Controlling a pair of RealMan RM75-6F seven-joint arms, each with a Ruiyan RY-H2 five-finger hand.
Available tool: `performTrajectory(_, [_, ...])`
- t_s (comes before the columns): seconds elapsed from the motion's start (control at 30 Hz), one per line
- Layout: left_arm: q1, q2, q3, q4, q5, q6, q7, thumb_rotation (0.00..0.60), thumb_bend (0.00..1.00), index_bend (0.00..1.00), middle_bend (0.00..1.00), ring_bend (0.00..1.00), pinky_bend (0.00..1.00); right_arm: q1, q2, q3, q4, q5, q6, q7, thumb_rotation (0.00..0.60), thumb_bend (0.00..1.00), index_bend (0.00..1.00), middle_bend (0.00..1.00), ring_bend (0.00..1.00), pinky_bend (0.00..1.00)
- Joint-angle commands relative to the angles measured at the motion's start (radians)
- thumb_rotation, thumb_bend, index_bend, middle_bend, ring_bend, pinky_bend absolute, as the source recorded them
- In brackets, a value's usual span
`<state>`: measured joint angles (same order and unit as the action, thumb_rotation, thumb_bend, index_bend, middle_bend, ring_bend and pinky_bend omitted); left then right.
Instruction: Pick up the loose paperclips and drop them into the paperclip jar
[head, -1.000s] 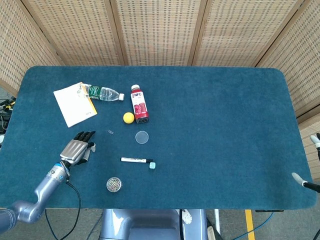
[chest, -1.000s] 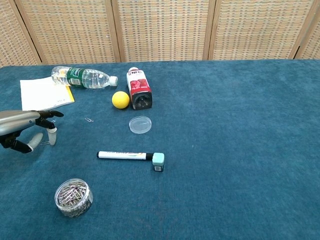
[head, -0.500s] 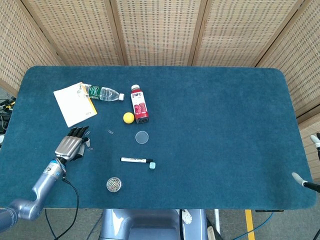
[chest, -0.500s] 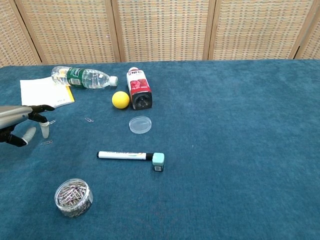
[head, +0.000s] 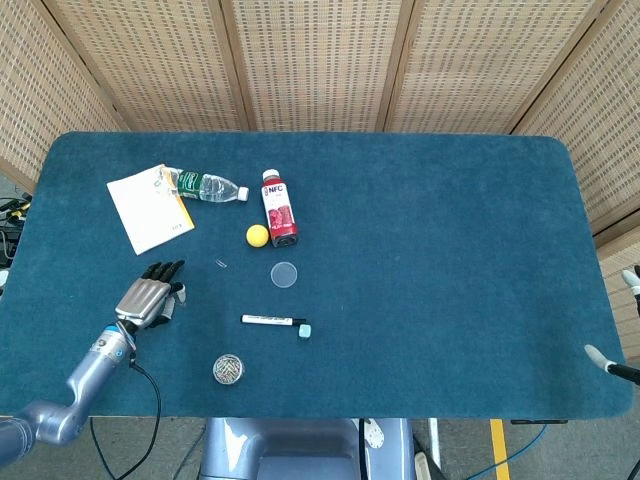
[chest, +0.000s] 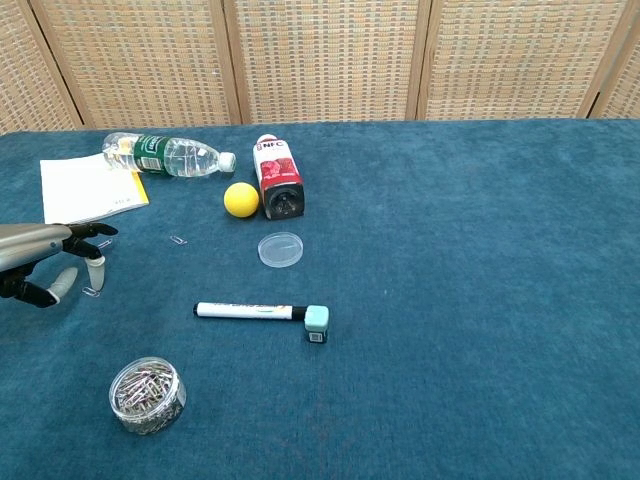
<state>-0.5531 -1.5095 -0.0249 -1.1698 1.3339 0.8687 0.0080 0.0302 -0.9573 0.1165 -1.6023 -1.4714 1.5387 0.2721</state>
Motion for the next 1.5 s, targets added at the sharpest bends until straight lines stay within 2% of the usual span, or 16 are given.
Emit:
performTrajectory(0.03, [0.006, 0.009, 0.005, -0.006, 0.011, 0.014, -0.004, 0.6, 0.76, 0.45, 0.0, 0.0, 0.0, 0.0, 0.0, -0.001, 0.0, -0.001, 0.0, 0.0, 0.6, 0.0, 0.04, 0.0, 0.0, 0.0])
performTrajectory(0.17, [0.015, 0.01, -0.004, 0.002, 0.04, 0.065, -0.05, 0.6, 0.75, 0.45, 0.0, 0.0, 0.0, 0.001, -0.001, -0.001, -0.001, -0.002, -0.001, -0.006, 0.6, 0.0, 0.04, 0.0, 0.0, 0.0])
performTrajectory(0.33, [0.016, 0.007, -0.005, 0.031, 0.067, 0.093, -0.083, 0.6, 0.51, 0.43, 0.0, 0.0, 0.0, 0.002, -0.002, -0.001, -0.002, -0.001, -0.003, -0.009, 0.6, 0.0, 0.04, 0.0, 0.0, 0.0])
performTrajectory(0.4, [0.014, 0.006, -0.001, 0.047, 0.078, 0.097, -0.088, 0.6, 0.49, 0.43, 0.0, 0.0, 0.0, 0.002, -0.003, -0.002, -0.002, -0.002, -0.004, -0.013, 0.6, 0.0, 0.04, 0.0, 0.0, 0.0])
performTrajectory(0.73, [0.004, -0.043, 0.016, 0.123, 0.116, 0.103, -0.092, 0.6, 0.46, 0.45, 0.0, 0.0, 0.0, 0.004, -0.005, -0.001, -0.004, 0.002, -0.007, -0.02, 0.6, 0.0, 0.04, 0.0, 0.0, 0.0])
performTrajectory(0.93, [0.009, -0.059, 0.023, 0.148, 0.131, 0.121, -0.107, 0.6, 0.37, 0.45, 0.0, 0.0, 0.0, 0.004, -0.005, 0.0, -0.005, 0.003, -0.006, -0.018, 0.6, 0.0, 0.04, 0.0, 0.0, 0.0])
performTrajectory(1.5, [0.014, -0.072, 0.028, 0.181, 0.135, 0.121, -0.124, 0.6, 0.37, 0.46, 0.0, 0.0, 0.0, 0.005, -0.006, -0.001, -0.005, 0.003, -0.009, -0.023, 0.6, 0.0, 0.04, 0.0, 0.0, 0.0])
